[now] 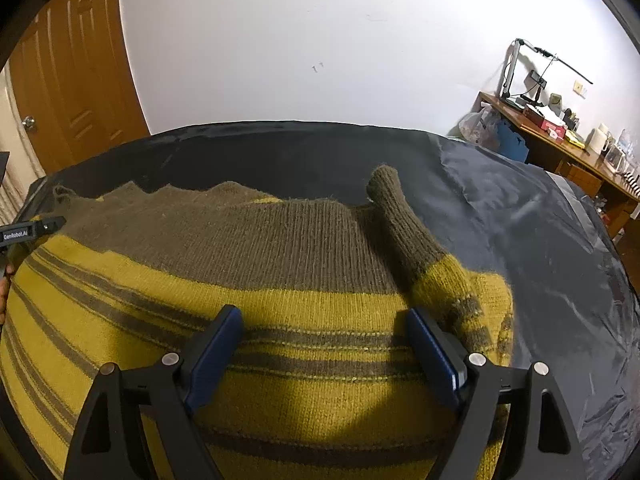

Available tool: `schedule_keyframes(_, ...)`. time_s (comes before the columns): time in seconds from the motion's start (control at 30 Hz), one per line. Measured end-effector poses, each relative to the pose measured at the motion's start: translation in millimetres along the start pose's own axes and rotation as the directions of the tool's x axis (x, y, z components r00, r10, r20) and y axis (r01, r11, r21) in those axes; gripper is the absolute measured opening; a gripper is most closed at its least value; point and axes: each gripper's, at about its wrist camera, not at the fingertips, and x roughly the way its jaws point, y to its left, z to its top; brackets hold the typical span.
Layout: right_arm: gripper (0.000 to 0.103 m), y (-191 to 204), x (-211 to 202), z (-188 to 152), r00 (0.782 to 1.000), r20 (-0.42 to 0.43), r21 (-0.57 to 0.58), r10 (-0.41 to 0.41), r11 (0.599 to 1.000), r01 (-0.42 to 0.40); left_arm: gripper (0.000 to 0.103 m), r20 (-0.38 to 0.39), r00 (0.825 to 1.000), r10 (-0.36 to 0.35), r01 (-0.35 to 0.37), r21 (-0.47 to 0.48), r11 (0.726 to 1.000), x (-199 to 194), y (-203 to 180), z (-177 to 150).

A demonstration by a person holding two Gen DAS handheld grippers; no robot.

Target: Fold clothes

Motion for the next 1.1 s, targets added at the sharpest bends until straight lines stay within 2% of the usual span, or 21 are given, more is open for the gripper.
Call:
schedule_keyframes(0.2, 0.086, 4, -2, -2, 1.000, 0.003, 0.003, -0.003, 1.000, 0.003, 0.094, -0.011, 0.999, 0.042, -0.043, -0.069, 0.997, 6, 7, 12)
schedule_keyframes(0.33, 0.086, 5, -3, -2, 1.000, 0.004, 0.003, -0.005, 1.000, 0.005, 0.103, -0.041, 0.999, -0.014, 0.006, -0.176, 0.984, 23, 30, 13)
schedule_keyframes(0.53, 0.086, 5, -3, -1, 1.000, 0.005, 0.004, -0.008, 1.000, 0.008, 0.103, -0.055, 0.998, -0.022, 0.012, -0.182, 0.983, 25, 35, 11)
schedule_keyframes(0.7, 0.087, 4, 0, 0, 1.000, 0.005, 0.006, -0.009, 1.000, 0.009, 0.103, -0.035, 0.999, -0.033, 0.026, -0.194, 0.981, 0, 43, 3)
schedule_keyframes(0.9, 0.087, 5, -2, -1, 1.000, 0.015, 0.017, -0.011, 1.000, 0.011, 0.103, 0.066, 0.996, -0.060, 0.064, -0.047, 0.997, -60, 22, -31)
schedule_keyframes(0.97, 0.087, 3, -7, -2, 1.000, 0.028, 0.036, -0.005, 0.999, 0.004, 0.103, 0.065, 0.995, -0.078, 0.077, 0.018, 0.997, -68, 10, -47)
schedule_keyframes(1.1, 0.087, -1, -33, -14, 0.998, 0.057, 0.096, -0.013, 0.995, 0.008, 0.103, 0.047, 0.997, -0.068, 0.062, 0.115, 0.991, -67, -7, -78)
